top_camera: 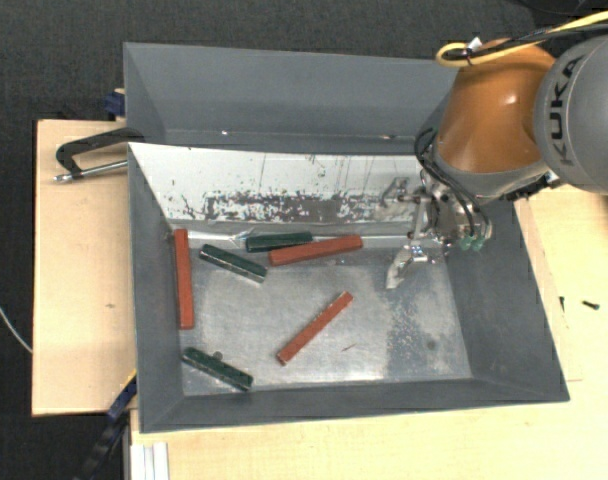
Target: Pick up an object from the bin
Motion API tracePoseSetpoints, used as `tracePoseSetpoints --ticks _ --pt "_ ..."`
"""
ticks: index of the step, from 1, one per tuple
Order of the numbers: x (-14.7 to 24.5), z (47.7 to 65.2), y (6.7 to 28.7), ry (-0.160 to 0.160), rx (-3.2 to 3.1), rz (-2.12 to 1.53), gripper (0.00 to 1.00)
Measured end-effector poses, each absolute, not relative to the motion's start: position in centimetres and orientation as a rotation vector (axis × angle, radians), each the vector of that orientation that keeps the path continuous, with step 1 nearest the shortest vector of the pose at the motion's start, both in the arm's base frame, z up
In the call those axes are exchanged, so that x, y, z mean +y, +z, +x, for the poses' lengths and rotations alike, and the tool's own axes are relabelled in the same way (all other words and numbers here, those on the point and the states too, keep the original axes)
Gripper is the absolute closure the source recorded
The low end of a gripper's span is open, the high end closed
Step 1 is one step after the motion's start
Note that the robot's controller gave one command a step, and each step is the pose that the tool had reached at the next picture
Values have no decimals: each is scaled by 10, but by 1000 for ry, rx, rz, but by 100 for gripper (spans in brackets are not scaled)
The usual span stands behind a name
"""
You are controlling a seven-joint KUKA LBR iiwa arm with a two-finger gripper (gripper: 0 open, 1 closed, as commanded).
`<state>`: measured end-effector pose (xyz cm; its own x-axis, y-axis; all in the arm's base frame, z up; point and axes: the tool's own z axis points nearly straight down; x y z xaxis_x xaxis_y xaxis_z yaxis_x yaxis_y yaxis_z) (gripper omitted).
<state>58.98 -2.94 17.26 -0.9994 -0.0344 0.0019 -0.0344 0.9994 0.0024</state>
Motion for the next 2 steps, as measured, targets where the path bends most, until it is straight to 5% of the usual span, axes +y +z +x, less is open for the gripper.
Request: tracePoseSetpoints --ticks 1,2 --pt "-4 553 137 0 -3144 166 0" --pt "16 533 114 -4 -3122 291 0"
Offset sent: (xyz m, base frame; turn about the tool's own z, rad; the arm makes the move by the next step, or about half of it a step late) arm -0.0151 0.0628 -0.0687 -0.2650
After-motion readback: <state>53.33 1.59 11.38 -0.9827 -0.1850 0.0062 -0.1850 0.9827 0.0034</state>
